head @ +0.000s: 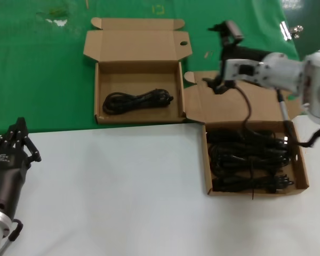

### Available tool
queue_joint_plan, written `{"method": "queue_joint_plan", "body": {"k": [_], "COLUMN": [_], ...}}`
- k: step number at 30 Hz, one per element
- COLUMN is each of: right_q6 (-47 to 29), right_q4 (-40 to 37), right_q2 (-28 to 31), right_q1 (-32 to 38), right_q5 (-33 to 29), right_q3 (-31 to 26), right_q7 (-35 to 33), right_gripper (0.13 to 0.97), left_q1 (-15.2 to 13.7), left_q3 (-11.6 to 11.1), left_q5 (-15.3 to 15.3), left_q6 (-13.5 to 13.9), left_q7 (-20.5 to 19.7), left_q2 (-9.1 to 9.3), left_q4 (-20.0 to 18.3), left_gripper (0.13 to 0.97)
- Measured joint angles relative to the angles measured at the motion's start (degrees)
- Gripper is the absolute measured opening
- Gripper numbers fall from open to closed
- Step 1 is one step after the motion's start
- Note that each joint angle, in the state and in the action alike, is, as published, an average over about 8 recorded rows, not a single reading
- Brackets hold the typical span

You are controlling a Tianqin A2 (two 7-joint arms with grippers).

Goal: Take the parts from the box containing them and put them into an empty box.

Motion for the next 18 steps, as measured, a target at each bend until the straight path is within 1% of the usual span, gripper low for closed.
{"method": "queue_joint_plan", "body": {"k": [5,14,18], "right_q6": [-1.39,-4.08,-4.7], "right_q4": [0.15,0.68,0.82], "right_q2": [3.27,8.11,9.28], "right_q1": [-0.71,-2.64,-3.31], "right_q5": [-0.59,0.53,1.11], "right_q3": [5.09,14.46,17.09], "right_q7": [-1.24,-4.08,-5.11], "right_gripper": [0.944,0.966,0.966], "left_q1": [0.0,0.0,0.0], "left_q3": [0.0,0.0,0.0], "left_q5": [0.0,0.0,0.0], "left_q6": [0.0,0.0,0.0], "left_q7": [0.0,0.0,0.0], "left_q2": [0.0,0.0,0.0], "left_q4": [0.0,0.0,0.0], "left_gripper": [0.14,0.14,0.14]}}
